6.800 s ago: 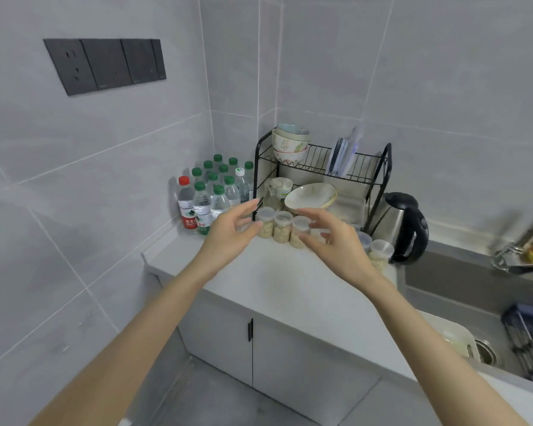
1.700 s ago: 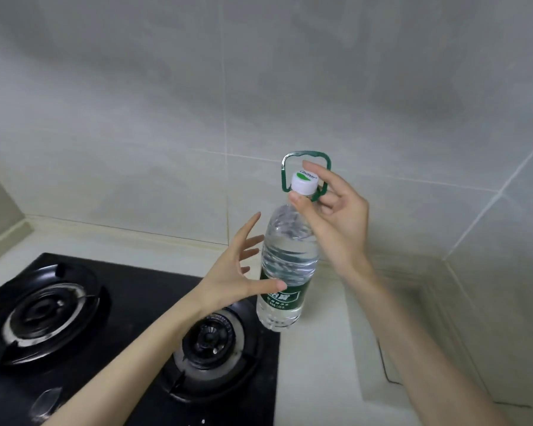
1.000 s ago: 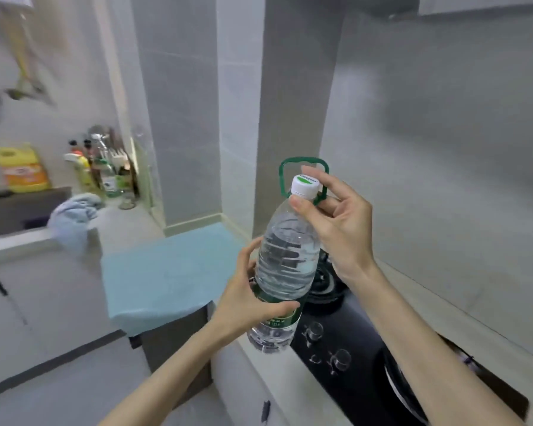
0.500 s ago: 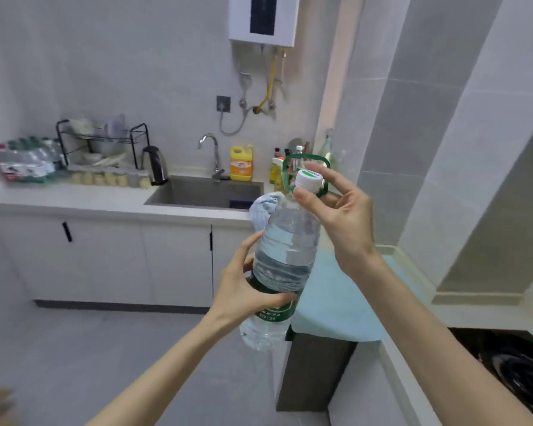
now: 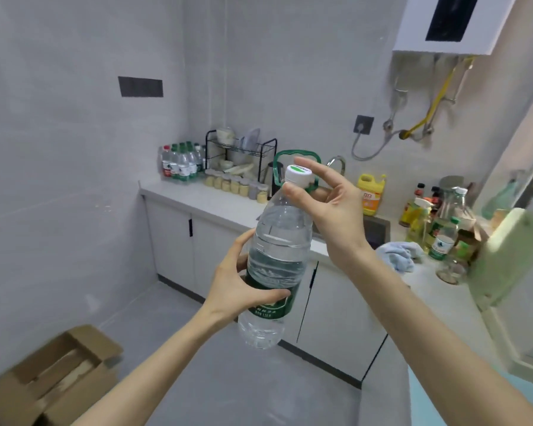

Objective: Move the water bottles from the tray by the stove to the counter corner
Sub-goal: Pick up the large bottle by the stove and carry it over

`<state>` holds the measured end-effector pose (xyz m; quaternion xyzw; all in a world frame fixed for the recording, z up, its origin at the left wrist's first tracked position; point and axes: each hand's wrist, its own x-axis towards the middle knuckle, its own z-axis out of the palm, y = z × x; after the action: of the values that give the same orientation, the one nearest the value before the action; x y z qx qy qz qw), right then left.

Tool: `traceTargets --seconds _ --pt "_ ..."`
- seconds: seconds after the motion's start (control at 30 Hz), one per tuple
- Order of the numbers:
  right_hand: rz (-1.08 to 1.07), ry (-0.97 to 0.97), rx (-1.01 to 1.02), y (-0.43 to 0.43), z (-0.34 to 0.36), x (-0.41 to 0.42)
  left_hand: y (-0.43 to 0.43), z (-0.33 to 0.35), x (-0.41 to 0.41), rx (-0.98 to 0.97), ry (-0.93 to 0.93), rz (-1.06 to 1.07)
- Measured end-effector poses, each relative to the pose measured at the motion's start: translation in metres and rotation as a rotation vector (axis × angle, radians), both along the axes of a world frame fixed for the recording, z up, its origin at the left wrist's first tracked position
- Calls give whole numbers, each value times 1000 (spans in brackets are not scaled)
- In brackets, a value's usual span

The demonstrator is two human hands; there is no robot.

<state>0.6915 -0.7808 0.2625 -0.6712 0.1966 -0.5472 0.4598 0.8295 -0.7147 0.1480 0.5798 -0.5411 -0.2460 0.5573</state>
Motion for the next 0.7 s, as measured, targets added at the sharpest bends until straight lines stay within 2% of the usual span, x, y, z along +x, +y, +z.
traceTargets --seconds 0.23,0.5,0.7 --pt "238 14 -4 -102 11 96 -78 8 76 -7 15 239" --pt "347 33 -34 -183 12 204 -144 9 172 -3 22 359" --pt "400 54 -33 -241 -3 299 -196 -7 262 1 54 375"
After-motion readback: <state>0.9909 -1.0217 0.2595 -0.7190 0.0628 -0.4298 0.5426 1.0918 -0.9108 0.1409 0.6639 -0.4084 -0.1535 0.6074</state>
